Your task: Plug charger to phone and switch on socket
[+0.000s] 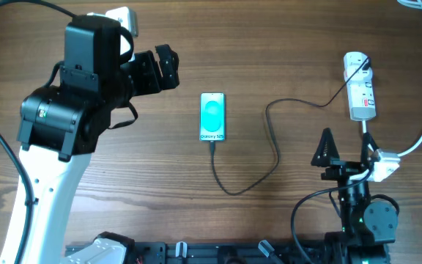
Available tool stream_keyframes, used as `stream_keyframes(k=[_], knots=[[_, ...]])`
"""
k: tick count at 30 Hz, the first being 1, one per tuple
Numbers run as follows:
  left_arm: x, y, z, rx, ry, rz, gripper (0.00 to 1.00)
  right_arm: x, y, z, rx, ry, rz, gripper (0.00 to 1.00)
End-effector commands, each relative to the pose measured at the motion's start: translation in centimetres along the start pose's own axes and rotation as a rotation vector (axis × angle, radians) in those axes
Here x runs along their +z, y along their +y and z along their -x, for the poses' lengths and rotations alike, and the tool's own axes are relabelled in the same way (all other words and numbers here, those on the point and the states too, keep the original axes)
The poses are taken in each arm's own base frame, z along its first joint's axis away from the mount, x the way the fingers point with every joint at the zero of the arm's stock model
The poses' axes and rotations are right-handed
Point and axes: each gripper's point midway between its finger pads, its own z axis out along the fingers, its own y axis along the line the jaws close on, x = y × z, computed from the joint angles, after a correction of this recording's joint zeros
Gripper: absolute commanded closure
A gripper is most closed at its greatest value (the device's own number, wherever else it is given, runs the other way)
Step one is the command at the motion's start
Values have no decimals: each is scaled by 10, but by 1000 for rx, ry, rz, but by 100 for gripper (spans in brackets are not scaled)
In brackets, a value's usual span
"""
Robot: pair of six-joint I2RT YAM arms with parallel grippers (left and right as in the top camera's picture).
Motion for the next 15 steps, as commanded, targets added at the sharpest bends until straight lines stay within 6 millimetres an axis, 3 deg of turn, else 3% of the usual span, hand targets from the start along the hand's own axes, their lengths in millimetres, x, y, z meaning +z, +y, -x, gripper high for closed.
stream_keyframes(k=[1,10,15], knots=[[-3,3,2,-16,-14,9,0,1,4,-4,-33,-29,33,0],[-3,3,2,-16,-14,9,0,5,2,-14,-66,-49,42,0],[-3,3,2,-16,-14,9,0,5,-4,-37,-91,43,23,0]])
